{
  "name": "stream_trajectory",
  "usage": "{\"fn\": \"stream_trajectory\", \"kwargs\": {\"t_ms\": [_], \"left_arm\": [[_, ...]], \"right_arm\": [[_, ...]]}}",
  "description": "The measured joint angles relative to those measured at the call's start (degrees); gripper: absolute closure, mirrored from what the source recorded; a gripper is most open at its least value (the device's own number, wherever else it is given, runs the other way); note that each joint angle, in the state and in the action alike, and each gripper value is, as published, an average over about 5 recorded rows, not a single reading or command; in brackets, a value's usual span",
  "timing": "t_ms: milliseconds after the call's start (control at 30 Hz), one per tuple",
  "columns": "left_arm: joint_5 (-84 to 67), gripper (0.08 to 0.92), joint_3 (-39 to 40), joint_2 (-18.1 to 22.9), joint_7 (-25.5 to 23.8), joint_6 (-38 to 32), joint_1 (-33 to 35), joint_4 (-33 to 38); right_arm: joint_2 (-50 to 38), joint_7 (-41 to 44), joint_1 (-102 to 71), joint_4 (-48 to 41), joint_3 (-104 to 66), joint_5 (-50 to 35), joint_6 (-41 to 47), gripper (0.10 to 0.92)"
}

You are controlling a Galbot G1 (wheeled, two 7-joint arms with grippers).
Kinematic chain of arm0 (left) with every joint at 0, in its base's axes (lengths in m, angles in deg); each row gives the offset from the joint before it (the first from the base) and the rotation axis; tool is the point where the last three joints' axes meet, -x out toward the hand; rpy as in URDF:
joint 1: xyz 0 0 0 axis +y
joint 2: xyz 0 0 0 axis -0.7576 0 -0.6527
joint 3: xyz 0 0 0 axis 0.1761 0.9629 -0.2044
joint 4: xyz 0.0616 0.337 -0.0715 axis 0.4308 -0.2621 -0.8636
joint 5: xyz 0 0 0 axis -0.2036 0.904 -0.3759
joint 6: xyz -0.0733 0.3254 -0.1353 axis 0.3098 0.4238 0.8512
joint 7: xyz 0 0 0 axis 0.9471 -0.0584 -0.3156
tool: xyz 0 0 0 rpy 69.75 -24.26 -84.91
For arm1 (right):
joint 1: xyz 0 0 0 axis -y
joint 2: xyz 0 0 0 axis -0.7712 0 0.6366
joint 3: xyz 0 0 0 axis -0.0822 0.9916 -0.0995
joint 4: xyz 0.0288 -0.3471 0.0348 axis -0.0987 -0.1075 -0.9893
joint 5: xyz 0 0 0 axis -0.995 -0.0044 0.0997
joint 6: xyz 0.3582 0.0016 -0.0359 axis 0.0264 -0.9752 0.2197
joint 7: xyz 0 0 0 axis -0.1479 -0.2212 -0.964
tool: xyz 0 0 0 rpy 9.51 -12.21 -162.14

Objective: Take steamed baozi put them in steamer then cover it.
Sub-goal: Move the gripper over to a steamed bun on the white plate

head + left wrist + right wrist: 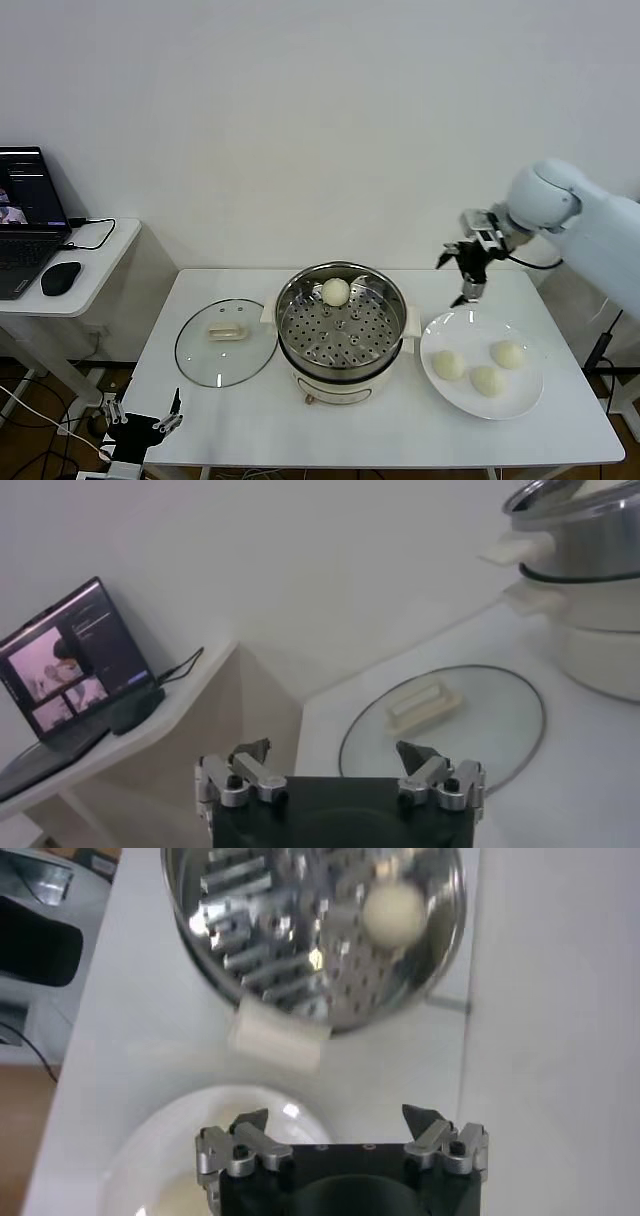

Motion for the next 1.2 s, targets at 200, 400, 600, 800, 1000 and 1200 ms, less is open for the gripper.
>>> {"fn": "stream_trajectory", "kwargs": {"t_ms": [200, 400, 600, 800, 1000, 1200], "left_arm": [[0.17, 0.177, 0.13, 0.68, -0.02, 0.07, 0.02, -0.53], [0.40, 0.177, 0.10, 0.86, -0.03, 0.09, 0.17, -1.32], [0.58, 0.177, -0.11, 0.82, -0.12, 0.13, 0.11, -2.17], [0.95, 0.177, -0.04, 0.78, -0.21, 0.13, -0.48, -3.12], [1.07, 0.177, 0.09, 0.70, -0.39, 0.15, -0.87, -4.03], [1.22, 0.177, 0.25, 0.69, -0.47, 0.14, -1.14, -4.79]], "right_arm": [[-1.77, 0.22, -7.19, 0.19, -4.10, 3.21, 0.62, 0.203], [-1.36, -0.59, -13.89, -0.75, -7.43, 6.69, 1.08, 0.203], [0.42, -1.53, -19.44, -2.30, -9.49, 9.51, 1.27, 0.203], [2.68, -2.37, -23.46, -4.27, -11.17, 11.48, 1.12, 0.203], [4.95, -3.05, -26.00, -6.11, -12.53, 13.42, 1.00, 0.203], [6.88, -3.62, -27.34, -8.01, -13.59, 15.24, 0.61, 0.203]]}}
